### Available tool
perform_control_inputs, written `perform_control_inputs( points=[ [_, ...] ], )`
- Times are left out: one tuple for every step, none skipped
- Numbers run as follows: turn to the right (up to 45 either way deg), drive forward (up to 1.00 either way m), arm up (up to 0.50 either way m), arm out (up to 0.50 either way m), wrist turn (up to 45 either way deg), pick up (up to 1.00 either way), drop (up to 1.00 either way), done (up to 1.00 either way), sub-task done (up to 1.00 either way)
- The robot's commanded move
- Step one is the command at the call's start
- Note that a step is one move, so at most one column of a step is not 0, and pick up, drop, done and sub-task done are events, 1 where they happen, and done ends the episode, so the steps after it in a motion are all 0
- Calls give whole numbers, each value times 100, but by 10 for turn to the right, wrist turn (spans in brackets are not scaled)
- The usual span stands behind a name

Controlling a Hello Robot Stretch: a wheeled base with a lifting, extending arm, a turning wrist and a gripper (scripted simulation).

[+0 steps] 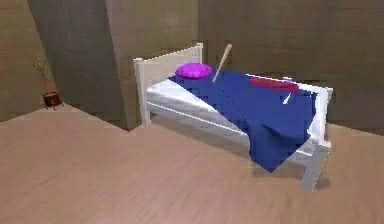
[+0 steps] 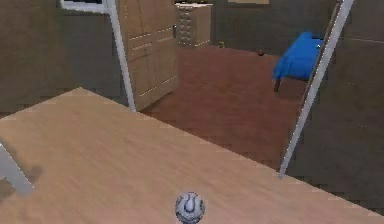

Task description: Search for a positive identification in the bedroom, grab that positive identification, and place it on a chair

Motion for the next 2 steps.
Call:
perform_control_inputs(
  points=[
    [-450, 0, 0, 0, 0, 0, 0, 0, 0],
    [0, 65, 0, 0, 0, 0, 0, 0, 0]
  ],
)
